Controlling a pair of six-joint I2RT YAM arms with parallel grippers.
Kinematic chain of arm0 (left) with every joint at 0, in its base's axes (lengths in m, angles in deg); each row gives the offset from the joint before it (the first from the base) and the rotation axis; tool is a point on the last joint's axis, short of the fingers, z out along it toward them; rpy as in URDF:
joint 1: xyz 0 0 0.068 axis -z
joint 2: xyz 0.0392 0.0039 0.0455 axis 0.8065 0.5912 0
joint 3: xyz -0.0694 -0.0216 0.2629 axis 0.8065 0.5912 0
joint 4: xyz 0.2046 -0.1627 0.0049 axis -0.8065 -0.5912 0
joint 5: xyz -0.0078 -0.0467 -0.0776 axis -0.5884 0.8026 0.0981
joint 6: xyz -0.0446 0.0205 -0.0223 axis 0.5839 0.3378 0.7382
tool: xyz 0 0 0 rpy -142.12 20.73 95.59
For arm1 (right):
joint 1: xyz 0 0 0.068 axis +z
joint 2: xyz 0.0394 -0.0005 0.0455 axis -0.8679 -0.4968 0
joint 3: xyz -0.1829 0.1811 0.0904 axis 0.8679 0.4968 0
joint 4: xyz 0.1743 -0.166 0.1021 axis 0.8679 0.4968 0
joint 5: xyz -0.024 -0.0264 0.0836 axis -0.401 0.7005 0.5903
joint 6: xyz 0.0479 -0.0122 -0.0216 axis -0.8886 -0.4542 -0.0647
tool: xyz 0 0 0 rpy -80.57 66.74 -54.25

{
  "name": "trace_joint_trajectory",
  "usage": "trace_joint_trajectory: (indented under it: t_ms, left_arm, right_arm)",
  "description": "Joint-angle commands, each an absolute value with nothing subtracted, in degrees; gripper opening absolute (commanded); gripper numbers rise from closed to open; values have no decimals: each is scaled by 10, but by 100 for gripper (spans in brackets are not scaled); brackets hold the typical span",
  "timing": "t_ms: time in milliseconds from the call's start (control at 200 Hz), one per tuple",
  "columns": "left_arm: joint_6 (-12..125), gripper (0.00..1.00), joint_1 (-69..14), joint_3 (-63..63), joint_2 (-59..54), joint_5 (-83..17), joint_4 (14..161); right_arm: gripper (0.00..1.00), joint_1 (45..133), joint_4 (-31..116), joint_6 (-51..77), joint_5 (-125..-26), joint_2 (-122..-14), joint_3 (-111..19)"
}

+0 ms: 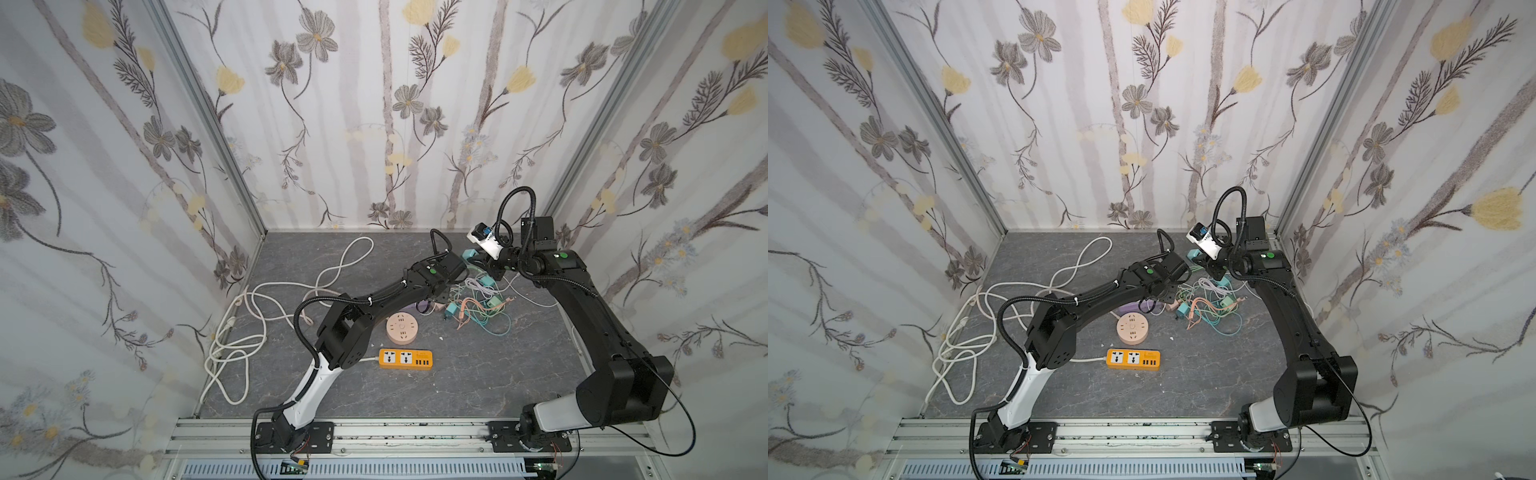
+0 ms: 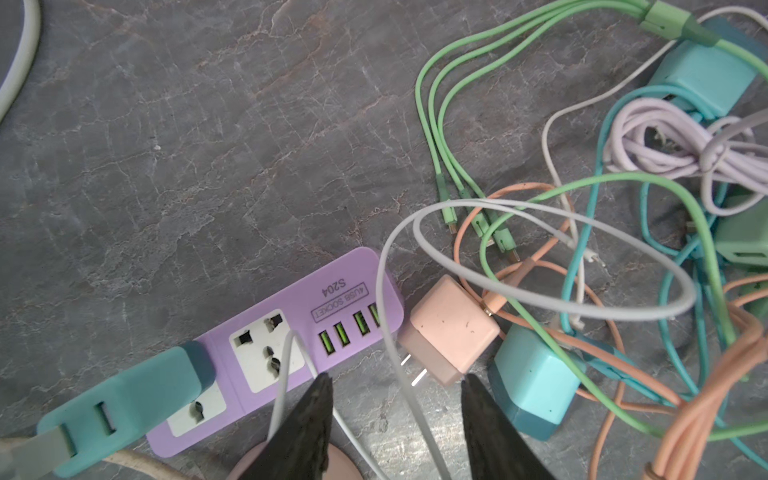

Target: Insert the plug

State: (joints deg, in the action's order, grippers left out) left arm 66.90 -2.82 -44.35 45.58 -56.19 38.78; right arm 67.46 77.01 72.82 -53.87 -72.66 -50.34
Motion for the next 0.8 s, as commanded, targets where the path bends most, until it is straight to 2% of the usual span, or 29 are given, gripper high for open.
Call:
trace_joint_trajectory:
  t_ms: [0, 100, 155, 305, 515, 640, 795]
  left_arm:
    - [683, 42, -31, -443, 462, -556, 415]
    - [669, 12, -32, -450, 461, -557, 433]
    - [655, 0, -33, -445, 449, -563, 453]
    - [601, 0, -46, -407, 385, -583, 556]
    - [583, 0, -108, -342, 293, -569, 696]
    - [626, 0, -144, -285, 261, -572, 789]
    - [757, 0, -176, -245, 251, -585, 803]
  right_arm:
    - [0, 675, 757, 732, -532, -724, -506]
    - [0, 675, 755, 732, -532, -724, -507]
    - [0, 675, 754, 732, -532, -724, -508]
    - [0, 675, 756, 732, -526, -724, -510]
    - [0, 681, 766, 740, -492, -736, -533]
    - [0, 698, 809, 774, -485, -779, -589]
    - [0, 734, 883, 841, -498, -858, -685]
